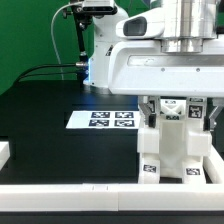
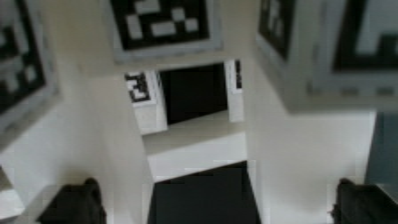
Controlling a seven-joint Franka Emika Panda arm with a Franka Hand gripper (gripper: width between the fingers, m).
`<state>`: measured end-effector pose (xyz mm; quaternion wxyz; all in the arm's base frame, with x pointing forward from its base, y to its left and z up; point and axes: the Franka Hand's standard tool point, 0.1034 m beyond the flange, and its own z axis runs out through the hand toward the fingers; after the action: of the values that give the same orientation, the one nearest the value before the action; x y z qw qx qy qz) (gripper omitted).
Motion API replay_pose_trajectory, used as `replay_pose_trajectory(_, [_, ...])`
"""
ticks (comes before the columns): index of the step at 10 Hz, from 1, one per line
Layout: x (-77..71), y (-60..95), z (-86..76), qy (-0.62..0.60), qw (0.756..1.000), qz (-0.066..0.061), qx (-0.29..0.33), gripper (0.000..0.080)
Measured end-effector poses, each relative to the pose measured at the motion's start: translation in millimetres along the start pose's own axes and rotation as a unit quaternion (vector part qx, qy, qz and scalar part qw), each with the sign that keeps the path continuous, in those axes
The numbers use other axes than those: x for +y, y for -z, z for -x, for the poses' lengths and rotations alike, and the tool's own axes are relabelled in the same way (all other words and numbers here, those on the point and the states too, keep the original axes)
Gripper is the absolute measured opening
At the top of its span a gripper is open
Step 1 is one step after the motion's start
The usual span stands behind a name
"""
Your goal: Assemble chair
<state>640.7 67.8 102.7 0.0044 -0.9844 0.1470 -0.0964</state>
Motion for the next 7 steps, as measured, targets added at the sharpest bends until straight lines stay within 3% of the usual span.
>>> replay_pose_trajectory(4, [-1.3, 0.5, -3.6, 0.001, 1.0, -0.001, 0.002, 0.0649])
replay_pose_trajectory(7, [5.8, 25.4, -7.7, 0.007, 1.0, -0.009, -0.009, 0.0649])
